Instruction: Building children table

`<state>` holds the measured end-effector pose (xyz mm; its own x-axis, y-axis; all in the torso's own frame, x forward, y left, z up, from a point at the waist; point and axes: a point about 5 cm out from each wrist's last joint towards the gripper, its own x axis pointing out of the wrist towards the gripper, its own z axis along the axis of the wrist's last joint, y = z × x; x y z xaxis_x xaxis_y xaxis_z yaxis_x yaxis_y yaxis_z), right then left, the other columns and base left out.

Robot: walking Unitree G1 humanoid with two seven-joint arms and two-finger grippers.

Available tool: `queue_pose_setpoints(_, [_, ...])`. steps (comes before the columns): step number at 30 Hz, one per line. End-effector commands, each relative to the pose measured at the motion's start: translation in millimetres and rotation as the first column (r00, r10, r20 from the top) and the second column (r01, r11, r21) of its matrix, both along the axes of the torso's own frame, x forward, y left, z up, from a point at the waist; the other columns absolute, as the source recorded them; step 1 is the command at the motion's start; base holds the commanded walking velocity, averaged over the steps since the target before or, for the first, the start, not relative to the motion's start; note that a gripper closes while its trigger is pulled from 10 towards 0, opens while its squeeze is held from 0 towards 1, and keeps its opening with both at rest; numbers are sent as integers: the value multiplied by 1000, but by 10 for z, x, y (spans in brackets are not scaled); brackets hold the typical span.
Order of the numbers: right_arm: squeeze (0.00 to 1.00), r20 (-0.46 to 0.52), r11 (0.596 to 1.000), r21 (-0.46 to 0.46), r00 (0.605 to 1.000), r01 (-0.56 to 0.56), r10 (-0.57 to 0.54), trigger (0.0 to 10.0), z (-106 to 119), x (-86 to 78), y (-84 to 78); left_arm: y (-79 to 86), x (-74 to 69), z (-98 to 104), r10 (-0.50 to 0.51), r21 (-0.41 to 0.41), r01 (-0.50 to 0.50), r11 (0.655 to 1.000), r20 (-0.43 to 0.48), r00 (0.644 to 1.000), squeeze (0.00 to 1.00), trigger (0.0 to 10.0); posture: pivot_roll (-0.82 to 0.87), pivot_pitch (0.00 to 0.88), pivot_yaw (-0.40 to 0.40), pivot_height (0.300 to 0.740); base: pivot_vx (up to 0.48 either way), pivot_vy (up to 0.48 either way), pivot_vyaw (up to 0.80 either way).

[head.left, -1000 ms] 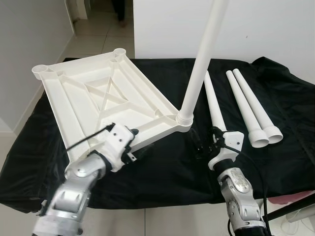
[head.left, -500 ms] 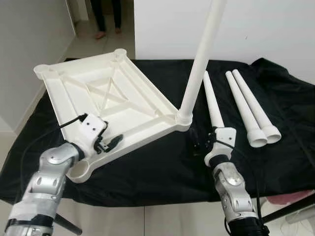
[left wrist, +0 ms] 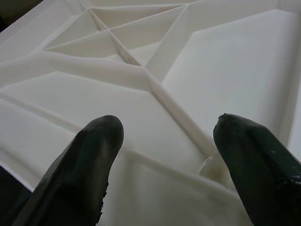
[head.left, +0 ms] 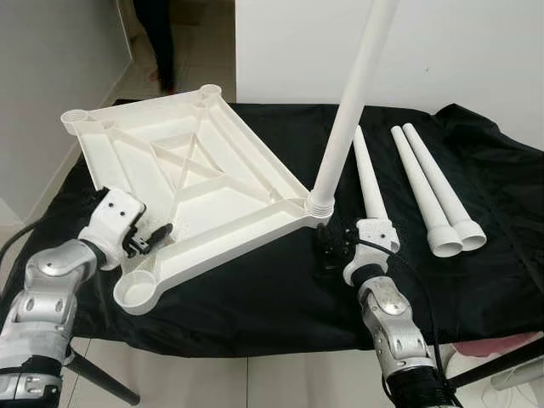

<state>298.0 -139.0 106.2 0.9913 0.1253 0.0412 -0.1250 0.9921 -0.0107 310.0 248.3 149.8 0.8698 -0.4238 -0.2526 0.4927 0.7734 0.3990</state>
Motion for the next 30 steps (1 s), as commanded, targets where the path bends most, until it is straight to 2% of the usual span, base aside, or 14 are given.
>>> queue_pose_setpoints(1, [0, -27, 1000, -12, 1000, 2, -2, 10000, -40, 13, 9, 121, 29, 39, 150, 21, -152, 988, 82, 985, 0, 10000, 36, 1, -55, 740, 0, 0, 0])
queue_pose_setpoints(4, [0, -41, 1000, -23, 999, -9, 8, 10000, -74, 10, 44, 226, 25, 106, 179, 36, -183, 982, 106, 978, 0, 10000, 44, 7, -59, 740, 0, 0, 0])
queue_pose_setpoints(7, [0, -44, 1000, -25, 999, -11, 10, 10000, -82, 7, 50, 259, 22, 121, 184, 45, -190, 981, 110, 977, 0, 10000, 45, 10, -59, 740, 0, 0, 0])
queue_pose_setpoints(9, [0, -46, 1000, -27, 999, -8, 7, 10000, -88, 8, 41, 337, -8, 96, 185, 118, -198, 973, 110, 976, 0, 10000, 47, 15, -59, 740, 0, 0, 0])
queue_pose_setpoints(10, [0, -46, 1000, -27, 999, -8, 7, 10000, -88, 8, 41, 337, -8, 96, 185, 118, -198, 973, 110, 976, 0, 10000, 47, 15, -59, 740, 0, 0, 0])
queue_pose_setpoints(12, [0, -56, 1000, -31, 998, 7, -8, 10000, -108, 10, 13, 405, -57, 36, 182, 206, -199, 958, 100, 978, 0, 10000, 50, 18, -58, 740, 0, 0, 0])
queue_pose_setpoints(16, [0, -62, 999, -35, 998, 16, -18, 10000, -123, 10, -2, 423, -95, -15, 165, 249, -181, 951, 85, 983, 0, 10000, 53, 23, -60, 740, 0, 0, 0])
queue_pose_setpoints(21, [0, -71, 999, -38, 997, 22, -25, 10000, -143, 14, -4, 267, -180, -141, 47, 312, -52, 949, 23, 999, 0, 10000, 58, 29, -61, 740, 0, 0, 0])
queue_pose_setpoints(22, [0, -71, 999, -38, 997, 22, -25, 10000, -143, 14, -4, 267, -180, -141, 47, 312, -52, 949, 23, 999, 0, 10000, 58, 29, -61, 740, 0, 0, 0])
queue_pose_setpoints(24, [0, -72, 999, -39, 997, 24, -27, 10000, -141, 21, 3, 145, -216, -221, -14, 321, 18, 947, -15, 1000, 0, 10000, 59, 35, -58, 740, 0, 0, 0])
queue_pose_setpoints(25, [0, -72, 999, -39, 997, 24, -27, 10000, -141, 21, 3, 145, -216, -221, -14, 321, 18, 947, -15, 1000, 0, 10000, 59, 35, -58, 740, 0, 0, 0])
queue_pose_setpoints(27, [0, -73, 999, -39, 997, 29, -31, 10000, -141, 26, 4, 1, -244, -294, -74, 304, 84, 949, -46, 996, 0, 10000, 57, 37, -54, 740, 0, 0, 0])
queue_pose_setpoints(28, [0, -73, 999, -39, 997, 29, -31, 10000, -141, 26, 4, 1, -244, -294, -74, 304, 84, 949, -46, 996, 0, 10000, 57, 37, -54, 740, 0, 0, 0])
queue_pose_setpoints(30, [0, -73, 999, -39, 997, 34, -37, 10000, -143, 28, 2, -113, -266, -349, -115, 287, 129, 949, -66, 991, 0, 10000, 54, 40, -50, 740, 0, 0, 0])
